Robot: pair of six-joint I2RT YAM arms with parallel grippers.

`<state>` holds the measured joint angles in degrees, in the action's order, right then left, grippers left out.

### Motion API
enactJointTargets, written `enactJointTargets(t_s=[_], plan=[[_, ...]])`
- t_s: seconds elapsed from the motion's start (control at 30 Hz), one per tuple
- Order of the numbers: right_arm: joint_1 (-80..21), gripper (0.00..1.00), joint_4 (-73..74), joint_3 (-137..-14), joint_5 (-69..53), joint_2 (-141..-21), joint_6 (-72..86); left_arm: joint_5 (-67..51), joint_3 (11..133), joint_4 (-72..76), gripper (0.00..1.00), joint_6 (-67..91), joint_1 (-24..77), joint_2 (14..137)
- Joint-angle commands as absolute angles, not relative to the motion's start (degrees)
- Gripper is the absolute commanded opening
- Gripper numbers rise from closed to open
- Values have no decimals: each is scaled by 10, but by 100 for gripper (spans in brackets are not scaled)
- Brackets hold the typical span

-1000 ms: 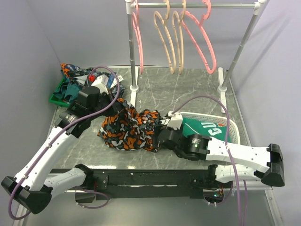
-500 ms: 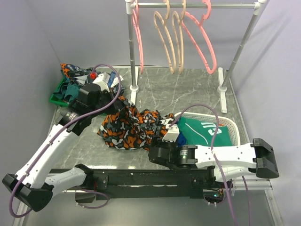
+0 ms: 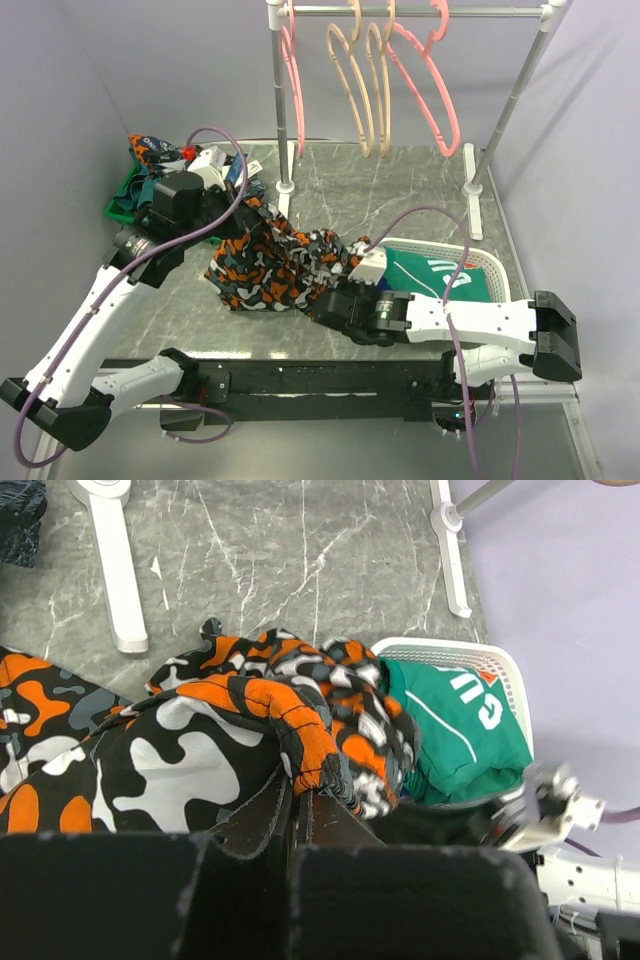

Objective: Place the shorts on the hanger

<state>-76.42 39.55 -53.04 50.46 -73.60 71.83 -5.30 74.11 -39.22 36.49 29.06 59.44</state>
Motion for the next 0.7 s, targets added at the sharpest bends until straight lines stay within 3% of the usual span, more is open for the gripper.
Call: enactJointTargets(t_s=[0.0, 0.03, 0.27, 0.57, 0.67], plan=[[-729, 8, 417, -582, 582, -686, 650, -55, 801, -402, 1, 345, 289, 572], [-718, 1, 426, -593, 585, -661, 631, -53, 809, -413, 1, 342, 289, 571], [-675, 0, 480, -878, 567, -591, 338, -2, 918, -462, 1, 309, 288, 571], [-670, 0, 491, -1214, 488, -714, 165, 37, 1074, -498, 1, 327, 288, 571], [-663, 0, 484, -1245, 468, -739, 155, 33, 1081, -492, 1, 342, 289, 571]])
